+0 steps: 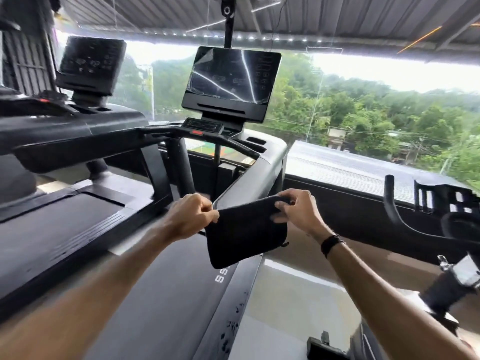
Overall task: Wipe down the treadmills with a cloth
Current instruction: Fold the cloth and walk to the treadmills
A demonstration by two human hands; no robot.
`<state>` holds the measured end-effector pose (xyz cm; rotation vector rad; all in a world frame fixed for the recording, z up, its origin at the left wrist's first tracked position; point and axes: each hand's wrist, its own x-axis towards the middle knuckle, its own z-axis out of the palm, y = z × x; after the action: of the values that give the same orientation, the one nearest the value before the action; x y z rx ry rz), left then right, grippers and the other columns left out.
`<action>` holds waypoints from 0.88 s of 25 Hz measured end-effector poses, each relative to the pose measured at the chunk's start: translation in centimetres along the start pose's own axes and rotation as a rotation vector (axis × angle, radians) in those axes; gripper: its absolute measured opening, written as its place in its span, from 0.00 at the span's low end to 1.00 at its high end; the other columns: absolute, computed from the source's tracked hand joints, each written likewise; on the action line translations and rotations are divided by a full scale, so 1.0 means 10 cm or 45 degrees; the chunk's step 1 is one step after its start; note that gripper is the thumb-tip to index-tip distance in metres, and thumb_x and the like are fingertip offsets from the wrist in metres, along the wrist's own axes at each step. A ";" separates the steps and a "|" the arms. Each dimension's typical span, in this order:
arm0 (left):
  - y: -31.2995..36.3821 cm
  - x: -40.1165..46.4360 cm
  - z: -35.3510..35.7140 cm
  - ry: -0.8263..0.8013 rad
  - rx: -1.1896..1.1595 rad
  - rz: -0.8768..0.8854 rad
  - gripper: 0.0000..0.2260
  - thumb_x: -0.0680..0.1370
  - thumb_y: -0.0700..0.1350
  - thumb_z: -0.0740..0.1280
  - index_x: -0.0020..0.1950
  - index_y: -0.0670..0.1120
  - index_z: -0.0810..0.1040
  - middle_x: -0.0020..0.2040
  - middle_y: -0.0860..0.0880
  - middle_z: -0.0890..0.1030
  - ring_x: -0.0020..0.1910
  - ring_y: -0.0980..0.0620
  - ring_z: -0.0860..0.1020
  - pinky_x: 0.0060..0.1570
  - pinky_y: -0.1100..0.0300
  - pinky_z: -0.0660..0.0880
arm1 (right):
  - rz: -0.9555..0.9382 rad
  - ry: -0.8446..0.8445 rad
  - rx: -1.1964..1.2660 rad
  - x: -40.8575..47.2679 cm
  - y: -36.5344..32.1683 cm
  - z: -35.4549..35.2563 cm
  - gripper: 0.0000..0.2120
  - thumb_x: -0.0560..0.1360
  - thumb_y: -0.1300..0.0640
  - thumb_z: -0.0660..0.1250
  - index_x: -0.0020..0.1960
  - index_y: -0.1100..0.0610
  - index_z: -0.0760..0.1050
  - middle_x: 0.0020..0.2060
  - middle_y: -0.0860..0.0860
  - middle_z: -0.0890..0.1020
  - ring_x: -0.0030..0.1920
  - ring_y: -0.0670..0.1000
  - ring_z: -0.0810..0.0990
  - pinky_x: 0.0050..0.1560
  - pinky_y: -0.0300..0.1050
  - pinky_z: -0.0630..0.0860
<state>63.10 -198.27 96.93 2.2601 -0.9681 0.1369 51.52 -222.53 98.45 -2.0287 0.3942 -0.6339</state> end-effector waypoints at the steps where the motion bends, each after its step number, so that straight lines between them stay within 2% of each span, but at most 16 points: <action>1: -0.02 0.06 0.04 0.080 -0.047 -0.015 0.12 0.69 0.53 0.67 0.30 0.46 0.76 0.26 0.56 0.76 0.29 0.56 0.73 0.34 0.58 0.67 | -0.068 0.103 0.084 0.18 0.04 0.10 0.05 0.77 0.67 0.68 0.50 0.59 0.80 0.46 0.61 0.84 0.37 0.56 0.87 0.40 0.50 0.84; 3: -0.09 0.15 0.13 0.175 -0.068 -0.045 0.13 0.68 0.54 0.64 0.31 0.45 0.72 0.26 0.52 0.74 0.29 0.54 0.72 0.32 0.57 0.67 | -0.260 0.216 0.122 0.38 0.09 0.41 0.08 0.75 0.56 0.70 0.54 0.51 0.78 0.49 0.52 0.84 0.46 0.52 0.86 0.51 0.54 0.83; 5: -0.25 0.24 0.26 0.260 -0.088 -0.049 0.13 0.68 0.53 0.62 0.30 0.45 0.68 0.25 0.53 0.70 0.28 0.55 0.68 0.31 0.56 0.63 | -0.450 0.065 0.068 0.32 0.20 0.84 0.19 0.74 0.49 0.70 0.63 0.49 0.71 0.58 0.49 0.79 0.59 0.45 0.79 0.63 0.46 0.76; 6: -0.32 0.29 0.31 0.308 -0.149 -0.053 0.14 0.69 0.52 0.62 0.30 0.44 0.66 0.25 0.53 0.68 0.27 0.55 0.66 0.30 0.55 0.63 | -0.526 -0.031 -0.034 0.24 0.26 1.06 0.24 0.74 0.45 0.71 0.66 0.49 0.68 0.64 0.49 0.73 0.65 0.44 0.73 0.67 0.42 0.70; 8: -0.44 0.39 0.45 0.439 -0.327 -0.023 0.16 0.72 0.52 0.60 0.31 0.43 0.64 0.27 0.52 0.66 0.29 0.53 0.65 0.31 0.51 0.64 | -0.605 -0.067 -0.333 0.12 0.29 1.45 0.34 0.71 0.33 0.69 0.69 0.49 0.66 0.72 0.53 0.62 0.70 0.52 0.65 0.71 0.48 0.64; 10: -0.43 0.47 0.59 0.598 -0.558 0.025 0.18 0.77 0.51 0.58 0.32 0.41 0.63 0.31 0.49 0.66 0.33 0.52 0.65 0.34 0.49 0.64 | -0.596 0.066 -0.462 0.17 0.31 1.59 0.32 0.70 0.30 0.65 0.66 0.48 0.71 0.71 0.54 0.62 0.68 0.56 0.65 0.70 0.55 0.62; 12: -0.36 0.61 0.73 0.704 -0.718 0.059 0.17 0.79 0.50 0.57 0.35 0.42 0.66 0.34 0.48 0.68 0.36 0.51 0.68 0.38 0.46 0.67 | -0.540 0.109 -0.427 0.34 0.28 1.56 0.26 0.70 0.31 0.61 0.60 0.47 0.73 0.66 0.51 0.64 0.63 0.52 0.65 0.66 0.53 0.61; 14: -0.25 0.78 0.82 0.738 -0.839 0.068 0.13 0.80 0.52 0.57 0.44 0.44 0.74 0.43 0.46 0.75 0.44 0.49 0.75 0.46 0.49 0.72 | -0.437 0.074 -0.335 0.55 0.26 1.48 0.25 0.70 0.30 0.58 0.57 0.46 0.75 0.59 0.47 0.64 0.58 0.48 0.63 0.62 0.51 0.61; 16: -0.16 0.90 0.90 0.663 -1.020 -0.020 0.19 0.80 0.55 0.56 0.60 0.43 0.73 0.54 0.48 0.75 0.54 0.57 0.76 0.54 0.62 0.72 | -0.346 0.096 -0.278 0.74 0.29 1.44 0.25 0.69 0.30 0.57 0.56 0.46 0.75 0.56 0.45 0.63 0.56 0.46 0.62 0.60 0.49 0.60; 18: -0.14 0.94 0.94 0.593 -1.104 -0.135 0.25 0.80 0.57 0.54 0.70 0.40 0.67 0.62 0.48 0.72 0.61 0.62 0.73 0.59 0.70 0.69 | -0.259 0.159 -0.234 0.89 0.33 1.43 0.20 0.71 0.33 0.63 0.54 0.45 0.75 0.56 0.44 0.63 0.57 0.44 0.61 0.61 0.47 0.57; 20: -0.18 0.99 0.96 0.498 -1.091 -0.249 0.31 0.79 0.61 0.50 0.74 0.41 0.64 0.71 0.47 0.69 0.70 0.55 0.68 0.66 0.69 0.65 | -0.104 0.277 -0.112 1.00 0.41 1.42 0.14 0.74 0.37 0.68 0.52 0.45 0.75 0.55 0.43 0.63 0.57 0.44 0.61 0.65 0.49 0.56; 22: -0.21 1.01 0.94 0.393 -1.100 -0.363 0.34 0.79 0.65 0.48 0.77 0.43 0.60 0.75 0.47 0.65 0.74 0.53 0.64 0.71 0.67 0.60 | 0.059 0.389 0.018 1.02 0.52 1.41 0.13 0.74 0.39 0.69 0.52 0.46 0.74 0.56 0.44 0.65 0.58 0.45 0.64 0.70 0.54 0.58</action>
<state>70.30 -209.13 91.98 1.4876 -0.4034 -0.0545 67.92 -220.57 90.78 -1.9064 0.6121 -0.9191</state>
